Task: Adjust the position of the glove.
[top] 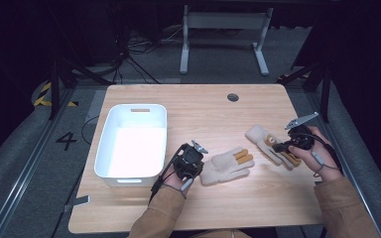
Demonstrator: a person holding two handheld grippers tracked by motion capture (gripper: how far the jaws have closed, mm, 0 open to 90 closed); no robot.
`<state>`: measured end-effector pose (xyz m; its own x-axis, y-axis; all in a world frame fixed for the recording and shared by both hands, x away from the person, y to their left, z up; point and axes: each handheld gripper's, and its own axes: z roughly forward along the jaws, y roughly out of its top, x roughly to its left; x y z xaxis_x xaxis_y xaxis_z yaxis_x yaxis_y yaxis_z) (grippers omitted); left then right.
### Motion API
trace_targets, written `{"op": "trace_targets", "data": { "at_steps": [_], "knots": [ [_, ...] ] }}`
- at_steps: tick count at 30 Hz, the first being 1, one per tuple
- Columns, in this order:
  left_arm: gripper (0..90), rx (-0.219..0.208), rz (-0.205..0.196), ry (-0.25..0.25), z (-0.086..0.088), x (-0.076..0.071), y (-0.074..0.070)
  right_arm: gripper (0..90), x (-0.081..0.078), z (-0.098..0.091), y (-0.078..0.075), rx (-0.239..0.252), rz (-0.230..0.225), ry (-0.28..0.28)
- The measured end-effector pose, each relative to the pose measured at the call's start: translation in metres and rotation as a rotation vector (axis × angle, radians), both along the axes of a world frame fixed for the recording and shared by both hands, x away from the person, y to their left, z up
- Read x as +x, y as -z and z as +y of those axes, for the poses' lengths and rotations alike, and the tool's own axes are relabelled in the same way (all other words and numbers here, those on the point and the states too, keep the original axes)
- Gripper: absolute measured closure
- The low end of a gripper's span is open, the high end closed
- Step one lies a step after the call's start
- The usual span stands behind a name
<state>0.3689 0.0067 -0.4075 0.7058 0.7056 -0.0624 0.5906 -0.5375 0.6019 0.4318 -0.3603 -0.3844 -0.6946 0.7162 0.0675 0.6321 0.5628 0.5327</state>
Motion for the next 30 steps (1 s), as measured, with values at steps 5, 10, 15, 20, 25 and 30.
{"op": "trace_targets", "data": {
  "at_steps": [5, 10, 15, 20, 25, 30],
  "knots": [
    [89.4, -0.002, 0.008, -0.007, 0.001, 0.004, -0.001, 90.0, -0.001, 0.000, -0.001, 0.003, -0.010, -0.011],
    [89.7, 0.003, 0.019, -0.008, -0.003, 0.010, -0.001, 90.0, -0.003, 0.001, -0.001, 0.003, -0.011, -0.026],
    [89.6, 0.003, 0.009, -0.023, -0.010, 0.019, -0.002, 90.0, -0.004, 0.003, -0.001, 0.009, -0.025, -0.041],
    [89.6, -0.006, 0.010, -0.014, -0.011, 0.019, -0.003, 90.0, -0.005, 0.009, -0.001, 0.035, -0.035, -0.060],
    [89.4, -0.024, -0.003, 0.000, -0.008, 0.010, -0.008, 90.0, -0.004, 0.028, 0.004, 0.063, -0.043, -0.105],
    [87.7, -0.037, 0.000, 0.014, -0.004, 0.002, -0.009, 90.0, -0.001, 0.051, 0.010, 0.067, -0.055, -0.138]
  ]
}}
